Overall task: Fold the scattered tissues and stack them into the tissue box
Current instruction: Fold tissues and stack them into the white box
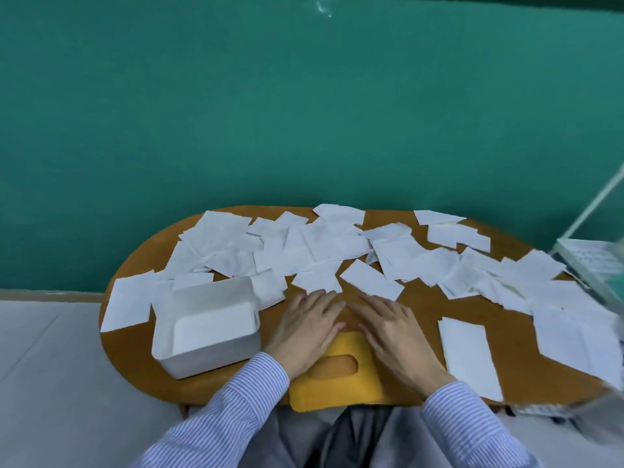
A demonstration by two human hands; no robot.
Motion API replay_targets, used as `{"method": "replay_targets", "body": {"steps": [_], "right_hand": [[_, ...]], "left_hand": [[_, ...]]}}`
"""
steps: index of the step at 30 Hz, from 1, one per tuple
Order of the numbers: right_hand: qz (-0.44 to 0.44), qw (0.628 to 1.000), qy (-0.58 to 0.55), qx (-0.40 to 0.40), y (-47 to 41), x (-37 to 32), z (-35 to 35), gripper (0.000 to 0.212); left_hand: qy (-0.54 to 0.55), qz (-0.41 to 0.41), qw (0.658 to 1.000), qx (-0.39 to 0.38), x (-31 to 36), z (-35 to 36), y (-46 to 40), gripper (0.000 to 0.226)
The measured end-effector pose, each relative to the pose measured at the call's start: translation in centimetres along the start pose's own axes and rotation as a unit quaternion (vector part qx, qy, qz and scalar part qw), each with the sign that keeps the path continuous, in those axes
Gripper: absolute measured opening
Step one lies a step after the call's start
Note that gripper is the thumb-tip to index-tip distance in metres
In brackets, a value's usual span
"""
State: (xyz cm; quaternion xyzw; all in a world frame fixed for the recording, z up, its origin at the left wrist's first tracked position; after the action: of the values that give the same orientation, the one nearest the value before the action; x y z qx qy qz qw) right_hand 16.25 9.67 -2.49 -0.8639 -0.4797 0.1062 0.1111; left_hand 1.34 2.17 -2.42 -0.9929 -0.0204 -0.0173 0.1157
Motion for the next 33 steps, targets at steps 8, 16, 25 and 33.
{"method": "replay_targets", "body": {"steps": [8, 16, 25, 33], "right_hand": [[0.186, 0.982, 0.021, -0.029, 10.3, 10.5, 0.6, 0.044], [0.255, 0.957, -0.043, -0.133, 14.6, 14.7, 2.0, 0.058], [0.11, 0.979, -0.163, -0.057, 15.1, 16.2, 2.2, 0.076], [0.114, 0.979, -0.166, -0.022, 14.7, 16.2, 2.4, 0.054]], "left_hand": [[0.046, 0.104, 0.989, -0.091, 11.4, 4.9, -5.5, 0.049], [0.06, 0.183, 0.97, -0.151, 18.0, 8.2, -7.8, 0.048], [0.072, 0.214, 0.963, -0.145, 16.1, 9.4, -7.4, 0.048], [0.105, 0.219, 0.965, -0.103, 14.0, 9.0, -6.7, 0.036]]}}
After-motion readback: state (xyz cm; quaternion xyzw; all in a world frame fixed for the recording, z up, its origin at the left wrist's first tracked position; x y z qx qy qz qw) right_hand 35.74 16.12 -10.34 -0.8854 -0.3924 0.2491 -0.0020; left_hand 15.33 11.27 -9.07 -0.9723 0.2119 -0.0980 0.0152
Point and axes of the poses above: each hand's wrist, its own y-axis away from the middle knuckle, its own z-axis out of the palm, x = y × z, the point moved 5 cm from there along -y, towards the middle knuckle, and after that the axes turned 4 degrees about -z, right-handed, at the moved point
